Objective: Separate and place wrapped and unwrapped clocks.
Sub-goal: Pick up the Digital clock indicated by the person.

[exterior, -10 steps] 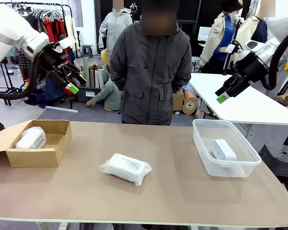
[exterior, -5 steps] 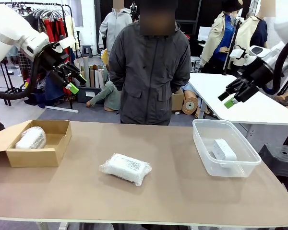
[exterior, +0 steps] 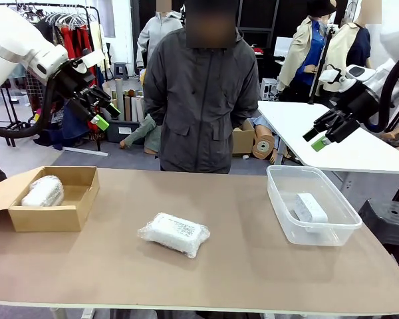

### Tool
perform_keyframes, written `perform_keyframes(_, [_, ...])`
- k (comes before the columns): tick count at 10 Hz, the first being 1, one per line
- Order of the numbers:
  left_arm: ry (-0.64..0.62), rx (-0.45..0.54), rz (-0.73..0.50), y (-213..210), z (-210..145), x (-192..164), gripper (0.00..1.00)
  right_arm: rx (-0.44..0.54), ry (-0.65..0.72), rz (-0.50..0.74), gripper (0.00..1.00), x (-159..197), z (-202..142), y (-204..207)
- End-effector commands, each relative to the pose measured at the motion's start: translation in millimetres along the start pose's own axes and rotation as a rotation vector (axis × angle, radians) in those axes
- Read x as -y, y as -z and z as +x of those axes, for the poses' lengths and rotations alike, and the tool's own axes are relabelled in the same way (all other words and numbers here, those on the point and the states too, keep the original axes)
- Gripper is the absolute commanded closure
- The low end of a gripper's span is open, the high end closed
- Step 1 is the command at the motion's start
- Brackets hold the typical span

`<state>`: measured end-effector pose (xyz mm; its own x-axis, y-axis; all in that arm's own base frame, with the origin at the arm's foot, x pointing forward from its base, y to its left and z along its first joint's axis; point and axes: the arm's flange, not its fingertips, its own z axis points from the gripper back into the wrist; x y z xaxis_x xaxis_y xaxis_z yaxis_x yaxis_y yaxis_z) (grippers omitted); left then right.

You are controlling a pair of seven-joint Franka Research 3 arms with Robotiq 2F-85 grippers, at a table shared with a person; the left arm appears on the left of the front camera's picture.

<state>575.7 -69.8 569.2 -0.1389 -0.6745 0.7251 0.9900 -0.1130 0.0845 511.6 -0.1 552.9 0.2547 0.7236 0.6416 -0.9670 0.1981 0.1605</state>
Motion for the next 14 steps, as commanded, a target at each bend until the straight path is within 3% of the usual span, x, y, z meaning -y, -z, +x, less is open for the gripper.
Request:
perform_keyframes(1, [0.002, 0.007, -0.003, -1, 1, 1, 0.00, 0.003, -0.006, -0.007, 0.00, -1, 2, -1])
perform_keyframes(7, [0.002, 0.007, -0.003, -1, 1, 1, 0.00, 0.000, 0.000, 0.000, 0.00, 0, 0, 0])
perform_keyframes(9, [0.002, 0.007, -0.003, -1, 1, 1, 0.00, 0.091, -0.048, 0.014, 0.00, 0, 0, 10])
perform_keyframes(14, [0.002, 0.007, -0.003, -1, 1, 1, 0.00, 0.125, -0.171, 0.032, 0.00, -4, 3, 24])
